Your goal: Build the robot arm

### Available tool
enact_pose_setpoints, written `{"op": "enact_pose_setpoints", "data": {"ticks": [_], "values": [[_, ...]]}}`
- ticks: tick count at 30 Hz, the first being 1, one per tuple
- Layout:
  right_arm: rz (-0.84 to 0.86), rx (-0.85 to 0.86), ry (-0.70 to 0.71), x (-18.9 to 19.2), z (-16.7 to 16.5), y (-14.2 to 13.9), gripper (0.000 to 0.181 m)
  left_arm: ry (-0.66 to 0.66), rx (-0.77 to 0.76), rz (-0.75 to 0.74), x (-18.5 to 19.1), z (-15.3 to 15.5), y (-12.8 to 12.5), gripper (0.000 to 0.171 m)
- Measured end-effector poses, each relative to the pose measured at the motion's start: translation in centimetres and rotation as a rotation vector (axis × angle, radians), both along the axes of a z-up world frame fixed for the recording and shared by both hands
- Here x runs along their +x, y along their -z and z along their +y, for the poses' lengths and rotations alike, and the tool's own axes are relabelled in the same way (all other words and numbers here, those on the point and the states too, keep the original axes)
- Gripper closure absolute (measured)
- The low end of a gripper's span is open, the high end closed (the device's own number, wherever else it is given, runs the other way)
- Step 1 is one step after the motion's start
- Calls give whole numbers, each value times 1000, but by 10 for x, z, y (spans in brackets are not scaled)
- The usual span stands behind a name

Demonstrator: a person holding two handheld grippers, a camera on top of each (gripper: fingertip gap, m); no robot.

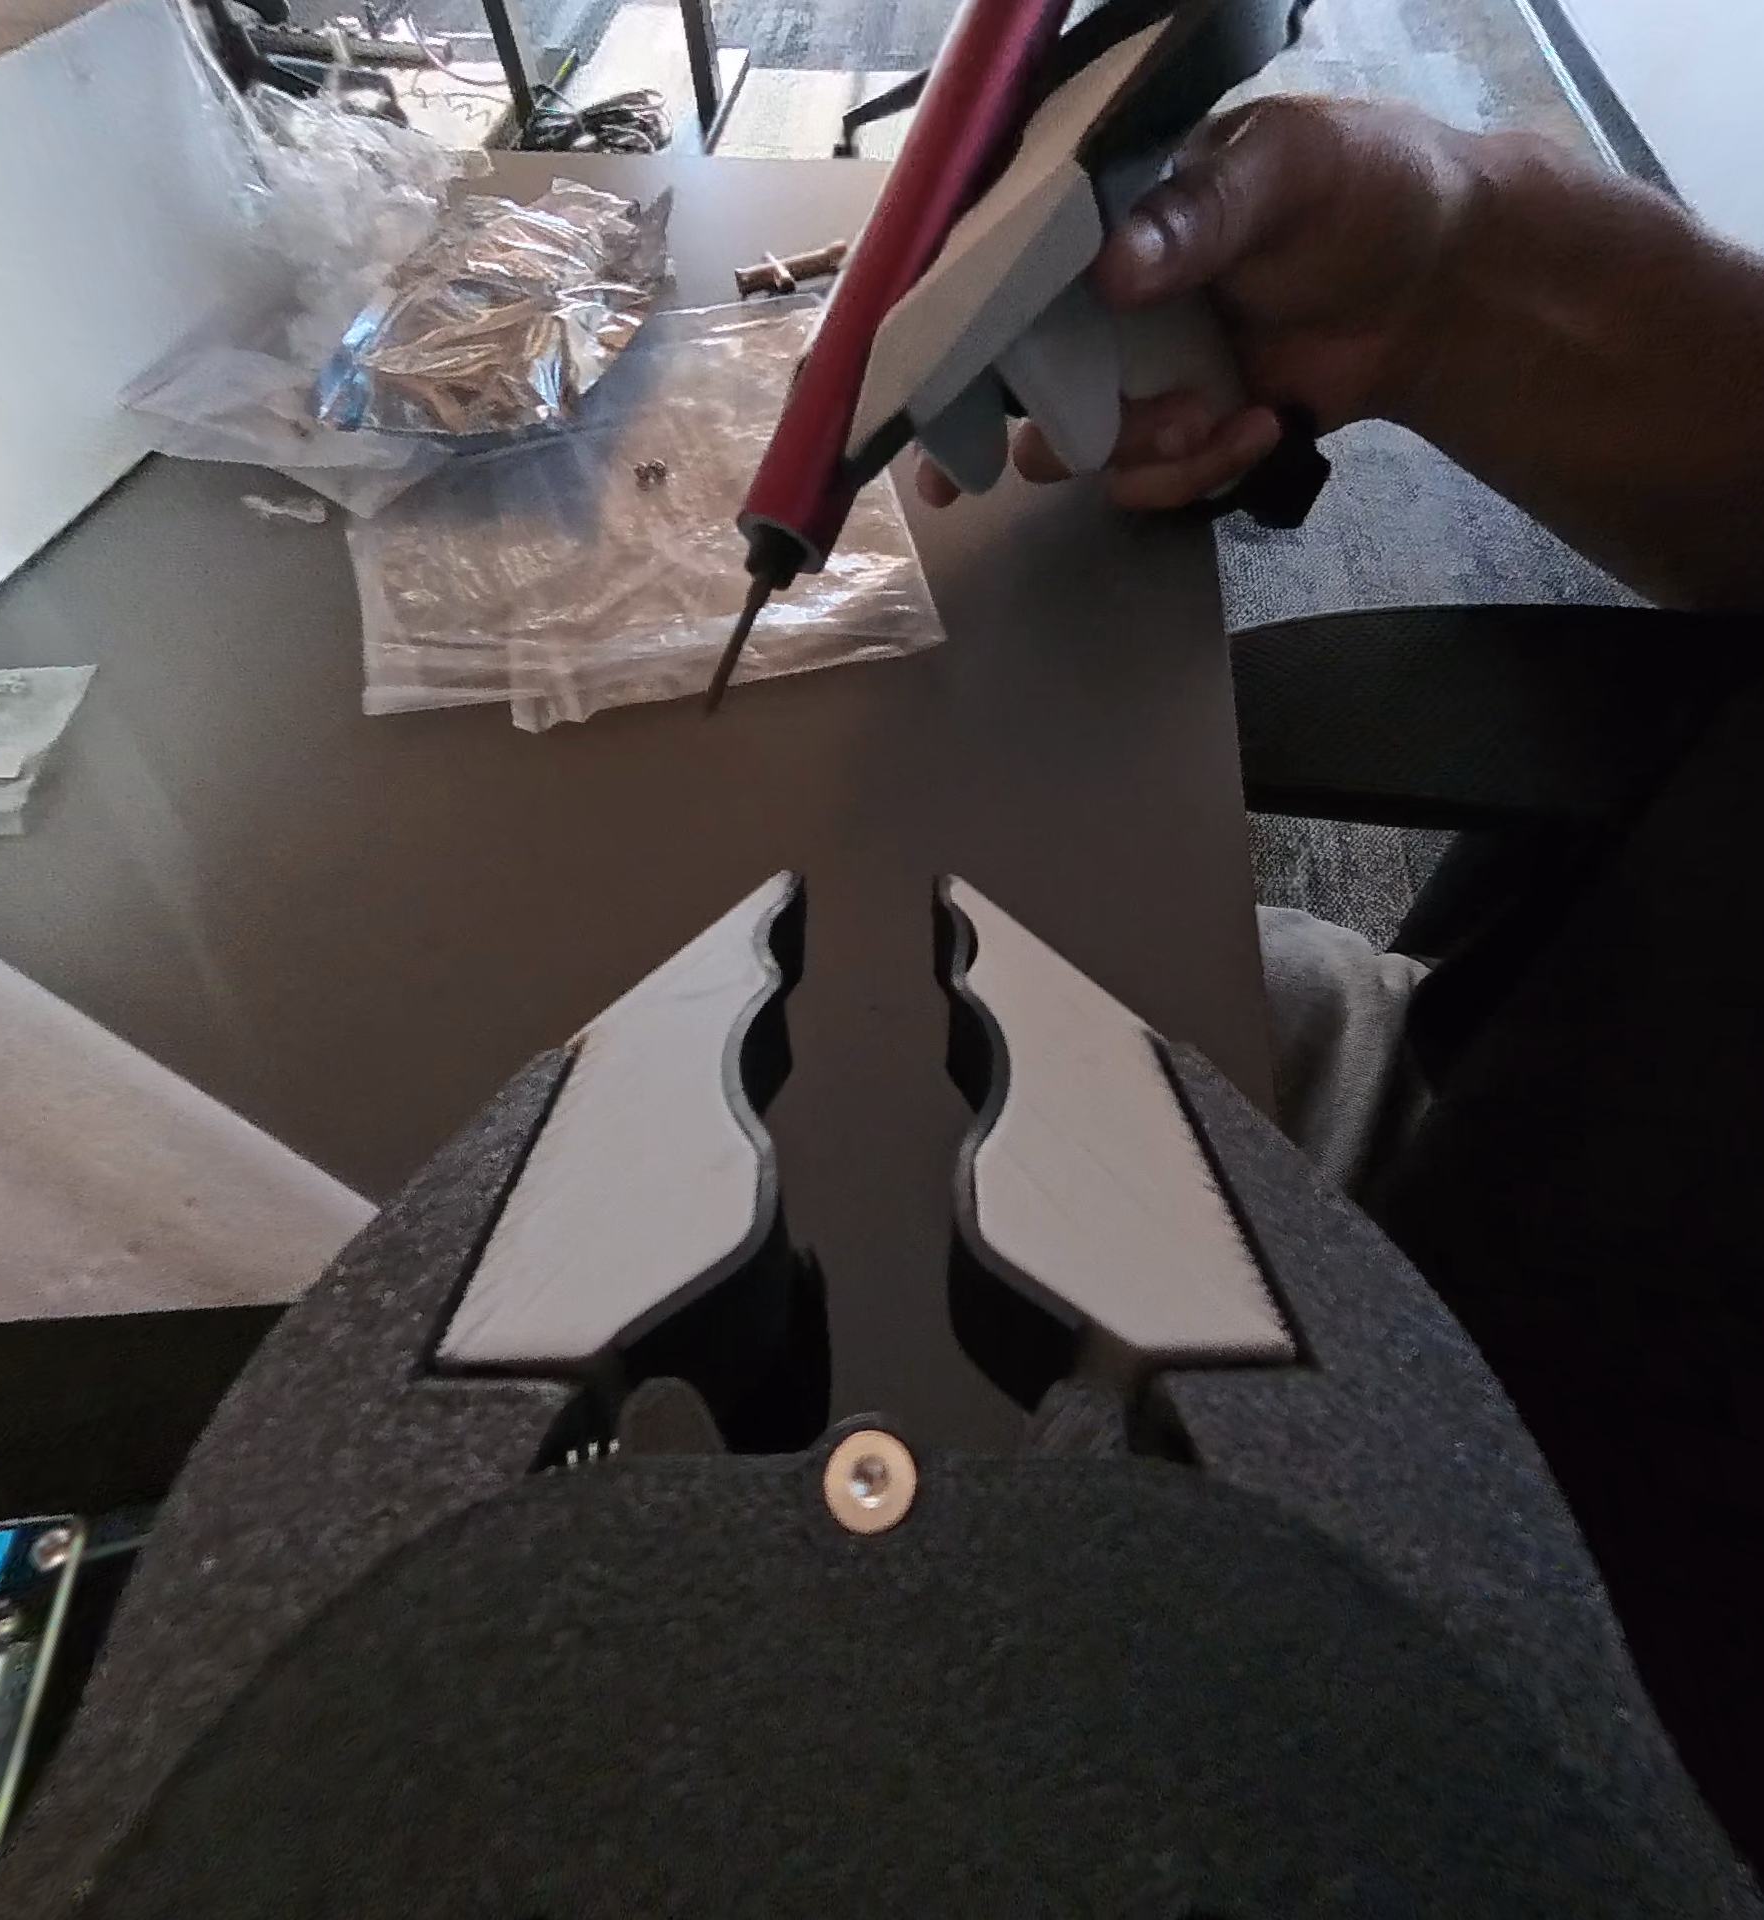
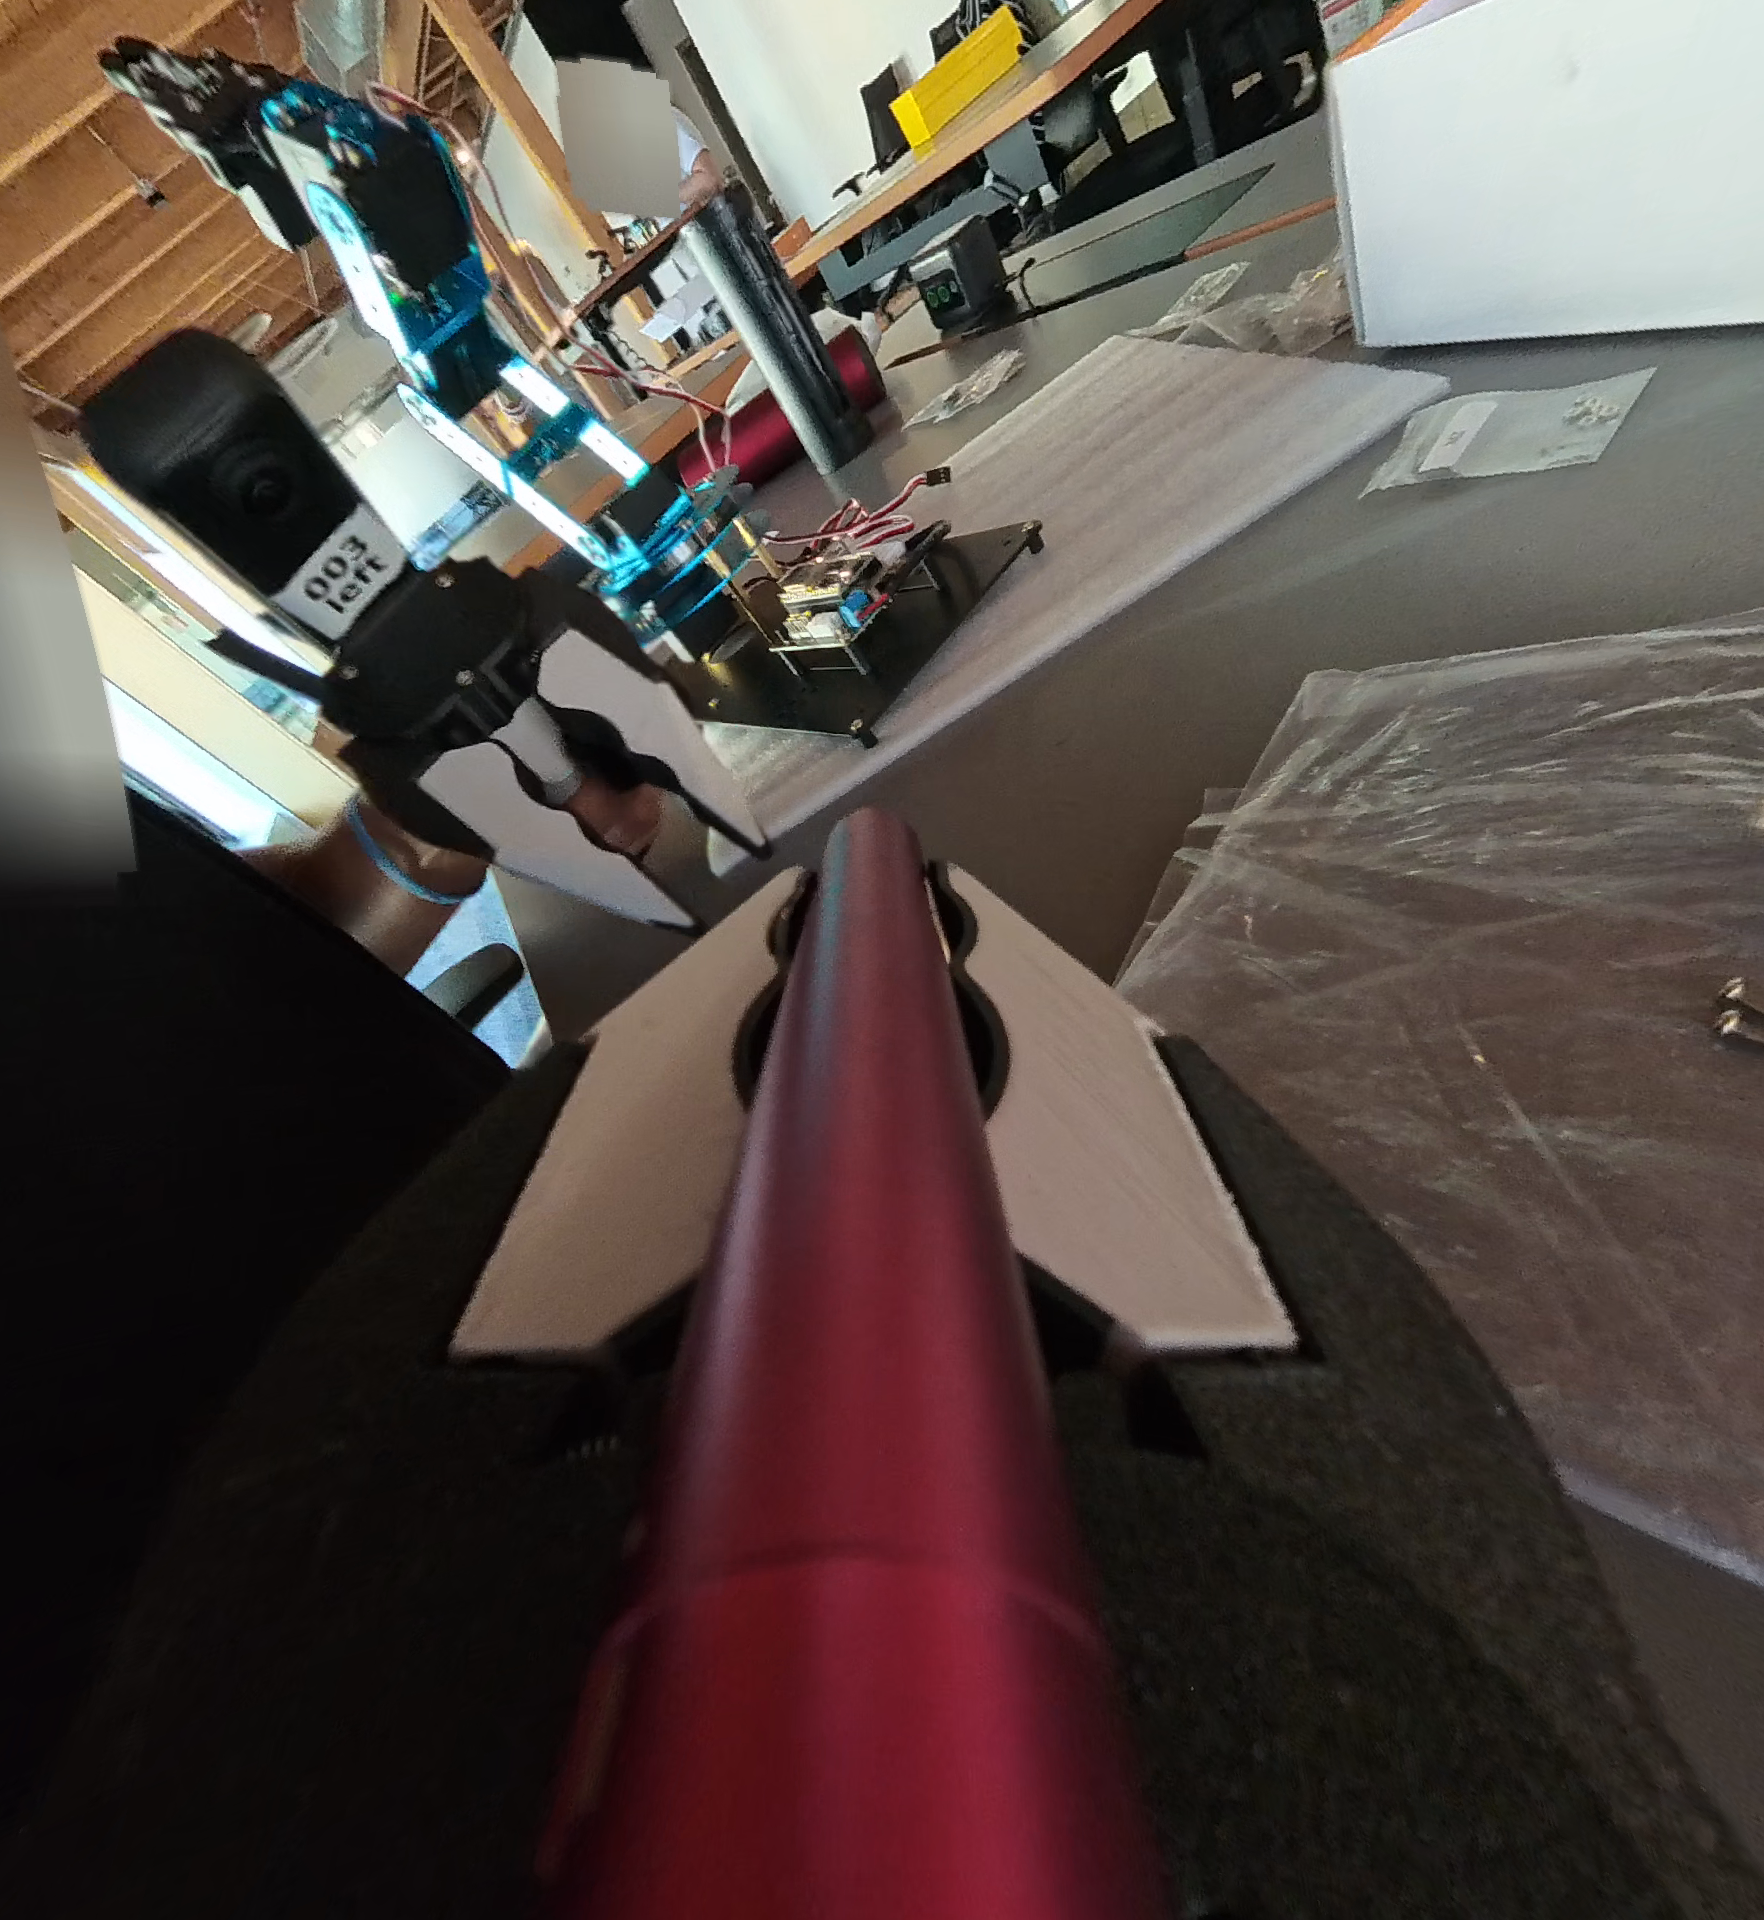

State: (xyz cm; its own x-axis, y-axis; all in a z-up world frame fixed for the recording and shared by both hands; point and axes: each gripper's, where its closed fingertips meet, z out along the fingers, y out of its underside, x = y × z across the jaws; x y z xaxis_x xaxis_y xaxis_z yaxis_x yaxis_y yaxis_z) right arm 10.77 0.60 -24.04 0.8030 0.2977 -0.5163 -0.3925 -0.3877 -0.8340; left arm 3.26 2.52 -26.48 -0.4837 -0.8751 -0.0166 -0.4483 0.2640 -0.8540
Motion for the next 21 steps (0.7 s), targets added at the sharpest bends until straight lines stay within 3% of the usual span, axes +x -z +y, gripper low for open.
{"op": "enact_pose_setpoints", "data": {"ticks": [2,4,8,13,15,21], "values": [[-57,18,-18,-8,-1,-1,161,-16,-2,-3,0,0,1,147],[-146,91,-32,-21,-1,-11,161,-45,12,-41,5,2,-4,135],[-335,127,-95,-49,1,-12,160,1,186,-195,15,-5,-26,130],[-456,160,-95,-65,8,-14,161,49,493,-352,20,-17,-28,150],[-490,164,-74,-65,9,-15,161,37,610,-405,20,-14,-29,151],[-589,218,-51,-74,8,-20,160,66,644,-436,12,-14,-33,151]]}}
